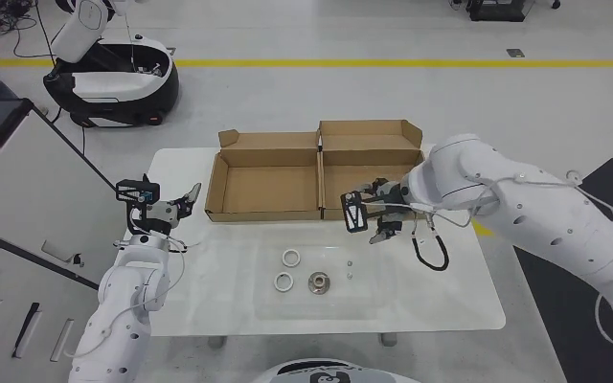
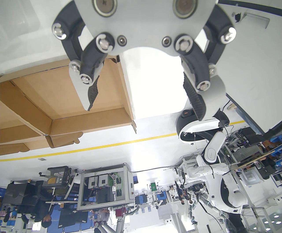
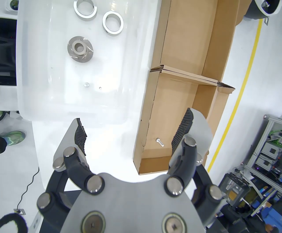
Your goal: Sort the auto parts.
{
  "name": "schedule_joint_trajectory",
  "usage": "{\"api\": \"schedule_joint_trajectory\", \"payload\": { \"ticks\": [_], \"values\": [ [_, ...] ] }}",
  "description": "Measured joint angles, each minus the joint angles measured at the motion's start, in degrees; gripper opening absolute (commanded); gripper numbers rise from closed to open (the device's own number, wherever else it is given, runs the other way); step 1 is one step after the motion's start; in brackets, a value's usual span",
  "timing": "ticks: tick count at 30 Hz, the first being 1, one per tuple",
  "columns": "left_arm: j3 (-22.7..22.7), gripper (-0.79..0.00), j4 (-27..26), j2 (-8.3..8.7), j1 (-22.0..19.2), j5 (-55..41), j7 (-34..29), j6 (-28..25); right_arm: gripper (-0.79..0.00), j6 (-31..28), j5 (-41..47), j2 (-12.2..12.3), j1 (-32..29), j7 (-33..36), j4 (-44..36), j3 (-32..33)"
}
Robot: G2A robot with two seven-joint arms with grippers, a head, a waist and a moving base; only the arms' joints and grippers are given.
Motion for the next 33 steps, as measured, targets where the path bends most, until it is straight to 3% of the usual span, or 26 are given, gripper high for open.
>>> {"api": "schedule_joint_trajectory", "payload": {
  "ticks": [17,20,27,33],
  "values": [
    [0.0,0.0,0.0,0.0,0.0,0.0,0.0,0.0,0.0,1.7,0.1,-0.2,1.1,1.7,-0.7,-1.7],
    [0.0,0.0,0.0,0.0,0.0,0.0,0.0,0.0,0.0,4.6,0.1,-1.0,2.2,4.6,-2.6,-3.6],
    [0.0,0.0,0.0,0.0,0.0,0.0,0.0,0.0,0.0,11.9,12.0,-3.9,9.5,11.9,-3.2,-11.8],
    [0.0,0.0,0.0,0.0,0.0,0.0,0.0,0.0,0.0,18.9,19.9,-7.0,9.7,18.9,-3.3,-11.9]
  ]
}}
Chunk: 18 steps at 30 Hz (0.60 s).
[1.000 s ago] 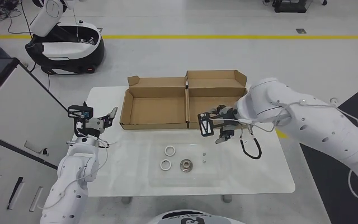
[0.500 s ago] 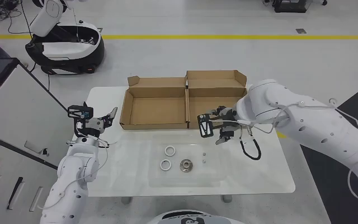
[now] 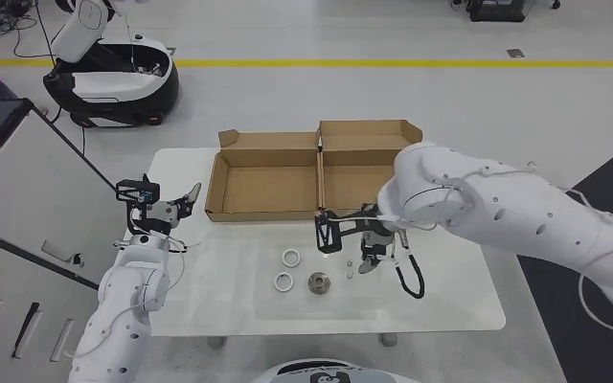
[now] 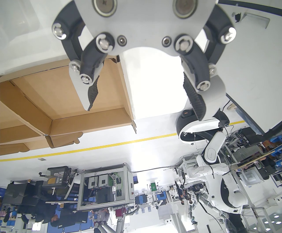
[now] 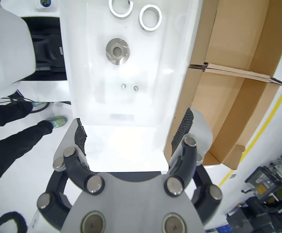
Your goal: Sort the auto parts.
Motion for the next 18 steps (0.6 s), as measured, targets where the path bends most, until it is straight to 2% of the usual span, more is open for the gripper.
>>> {"api": "schedule_joint_trajectory", "payload": {
  "ticks": [8,12,18],
  "values": [
    [0.0,0.0,0.0,0.0,0.0,0.0,0.0,0.0,0.0,5.4,0.6,-4.9,-4.2,5.4,3.2,0.0],
    [0.0,0.0,0.0,0.0,0.0,0.0,0.0,0.0,0.0,6.3,0.7,-6.9,-5.7,6.3,5.1,0.0],
    [0.0,0.0,0.0,0.0,0.0,0.0,0.0,0.0,0.0,6.3,0.7,-7.0,-5.7,6.3,5.2,0.0]
  ]
}}
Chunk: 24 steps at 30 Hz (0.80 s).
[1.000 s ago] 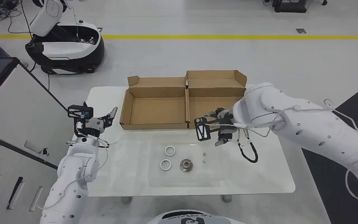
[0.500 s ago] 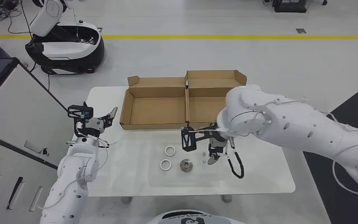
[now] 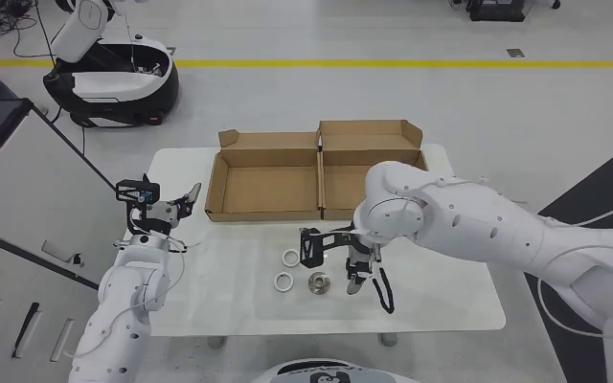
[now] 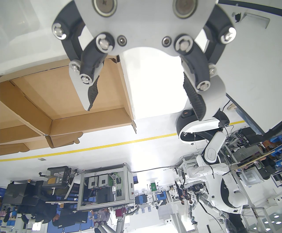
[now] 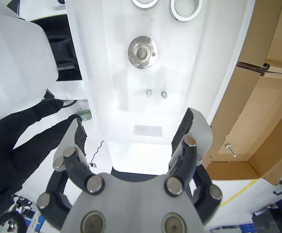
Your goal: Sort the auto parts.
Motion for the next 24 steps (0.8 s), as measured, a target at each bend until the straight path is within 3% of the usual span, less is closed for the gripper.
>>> {"api": "schedule_joint_trajectory", "payload": {
  "ticks": [10,11,13,16,18,24],
  "values": [
    [0.0,0.0,0.0,0.0,0.0,0.0,0.0,0.0,0.0,1.8,-3.8,-0.4,-1.7,-1.4,3.3,0.0],
    [0.0,0.0,0.0,0.0,0.0,0.0,0.0,0.0,-0.046,2.1,-4.0,-0.6,-1.9,-1.4,3.9,0.0],
    [0.0,0.0,0.0,0.0,0.0,0.0,0.0,0.0,-0.219,2.4,-4.0,-0.9,-2.2,-1.3,5.0,0.0],
    [0.0,0.0,0.0,0.0,0.0,0.0,0.0,0.0,-0.354,1.9,-4.1,-1.5,-3.0,-1.5,6.4,0.0],
    [0.0,0.0,0.0,0.0,0.0,0.0,0.0,0.0,-0.394,1.2,-4.0,-2.0,-3.7,-1.9,7.6,0.0],
    [0.0,0.0,0.0,0.0,0.0,0.0,0.0,0.0,-0.406,-0.2,-4.5,-3.4,-5.6,-2.2,10.8,0.0]
  ]
}}
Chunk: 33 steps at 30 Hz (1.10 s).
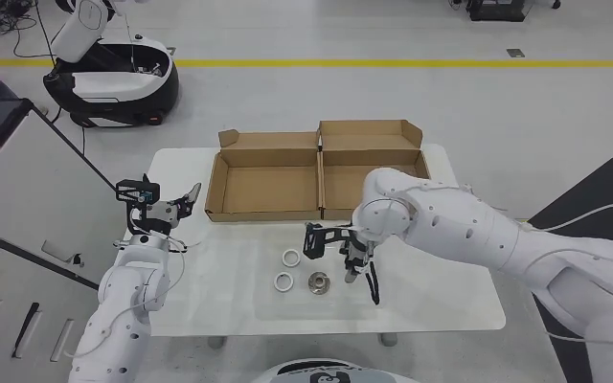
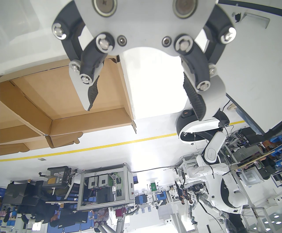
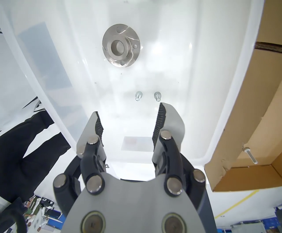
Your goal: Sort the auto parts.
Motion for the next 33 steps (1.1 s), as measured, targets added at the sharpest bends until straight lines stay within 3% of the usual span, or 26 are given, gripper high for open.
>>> {"api": "schedule_joint_trajectory", "payload": {
  "ticks": [33],
  "values": [
    [0.0,0.0,0.0,0.0,0.0,0.0,0.0,0.0,-0.499,-1.7,-4.8,-5.7,-5.2,0.3,9.8,0.0]
  ]
}}
